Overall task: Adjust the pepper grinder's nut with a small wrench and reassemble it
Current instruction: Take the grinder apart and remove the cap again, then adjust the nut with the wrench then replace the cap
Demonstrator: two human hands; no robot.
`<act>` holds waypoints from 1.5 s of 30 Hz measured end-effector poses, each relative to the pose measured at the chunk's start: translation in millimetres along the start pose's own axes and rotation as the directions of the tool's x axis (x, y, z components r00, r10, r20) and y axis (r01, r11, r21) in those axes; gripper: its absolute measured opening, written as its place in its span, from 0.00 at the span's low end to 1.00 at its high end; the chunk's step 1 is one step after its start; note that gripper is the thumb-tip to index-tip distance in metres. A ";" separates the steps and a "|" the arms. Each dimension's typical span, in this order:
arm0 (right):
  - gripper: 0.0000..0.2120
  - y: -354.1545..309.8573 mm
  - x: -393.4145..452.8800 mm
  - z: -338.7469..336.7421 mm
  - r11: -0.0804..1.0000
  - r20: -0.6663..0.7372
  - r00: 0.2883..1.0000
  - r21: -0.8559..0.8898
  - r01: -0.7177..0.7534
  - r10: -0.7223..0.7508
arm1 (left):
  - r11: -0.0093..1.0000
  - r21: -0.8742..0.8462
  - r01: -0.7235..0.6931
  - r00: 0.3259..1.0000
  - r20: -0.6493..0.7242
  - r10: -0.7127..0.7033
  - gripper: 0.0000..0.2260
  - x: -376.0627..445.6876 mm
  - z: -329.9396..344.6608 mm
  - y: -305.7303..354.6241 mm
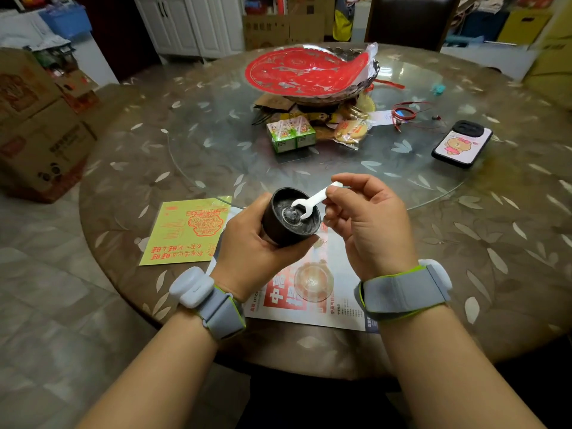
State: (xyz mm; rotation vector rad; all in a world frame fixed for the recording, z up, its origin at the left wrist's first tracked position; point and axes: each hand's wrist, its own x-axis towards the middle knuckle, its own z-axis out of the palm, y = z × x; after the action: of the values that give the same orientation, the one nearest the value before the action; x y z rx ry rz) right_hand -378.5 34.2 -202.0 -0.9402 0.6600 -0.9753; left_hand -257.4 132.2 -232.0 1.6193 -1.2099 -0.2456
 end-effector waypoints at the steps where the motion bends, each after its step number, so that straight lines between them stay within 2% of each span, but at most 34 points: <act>1: 0.08 -0.4 0.0 0.0 1.000 0.005 1.000 -0.004 -0.006 0.006 | 1.000 -0.006 -0.013 1.000 0.010 0.013 0.19 -0.3 -0.1 0.5; 10: 0.07 -4.6 1.4 0.0 0.994 0.030 0.999 -0.105 0.014 -0.011 | 0.997 -0.033 -0.065 0.998 0.014 0.066 0.20 -1.1 0.2 -0.1; 20: 0.08 -8.0 2.5 4.7 0.990 0.091 0.996 -0.136 0.031 -0.019 | 0.994 -0.075 -0.085 0.996 0.017 0.086 0.21 -0.6 -2.2 -1.5; 45: 0.07 -1.9 -2.3 -0.4 0.983 0.054 0.998 -0.179 0.043 -0.033 | 0.997 -0.039 -0.065 0.997 -0.036 0.064 0.18 -0.2 -1.7 -2.5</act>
State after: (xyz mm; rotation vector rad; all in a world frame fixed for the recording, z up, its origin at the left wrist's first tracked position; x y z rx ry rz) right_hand -380.6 35.7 -200.4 -1.1374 0.6977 -0.9329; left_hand -254.9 133.2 -233.3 1.5408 -1.2210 -0.1991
